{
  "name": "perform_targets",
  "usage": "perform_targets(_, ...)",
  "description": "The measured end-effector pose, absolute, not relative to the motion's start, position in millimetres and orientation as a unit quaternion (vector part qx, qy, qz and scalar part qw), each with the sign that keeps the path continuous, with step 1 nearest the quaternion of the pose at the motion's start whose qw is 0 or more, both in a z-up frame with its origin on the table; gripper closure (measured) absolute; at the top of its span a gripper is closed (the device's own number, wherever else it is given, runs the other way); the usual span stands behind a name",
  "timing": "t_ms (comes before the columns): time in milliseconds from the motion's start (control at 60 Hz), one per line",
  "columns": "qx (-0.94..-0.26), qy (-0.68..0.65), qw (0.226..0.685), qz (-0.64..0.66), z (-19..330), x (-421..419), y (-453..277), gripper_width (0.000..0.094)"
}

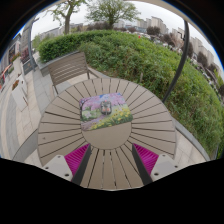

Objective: Arrange mouse

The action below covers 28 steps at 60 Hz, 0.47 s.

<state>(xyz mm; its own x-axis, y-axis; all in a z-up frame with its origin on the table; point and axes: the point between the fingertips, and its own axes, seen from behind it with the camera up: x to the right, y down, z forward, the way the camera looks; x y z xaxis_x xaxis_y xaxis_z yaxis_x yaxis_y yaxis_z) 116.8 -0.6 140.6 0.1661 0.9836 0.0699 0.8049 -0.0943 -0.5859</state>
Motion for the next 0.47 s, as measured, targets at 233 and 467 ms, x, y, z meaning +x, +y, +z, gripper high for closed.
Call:
perform_targets(233,-0.714,-0.618,0.290,0.157,152.2,146.7,5.0,0.0085)
perform_targets(467,-0.718,-0.616,0.288,0.148,146.5,154.1,2.1,0.0084)
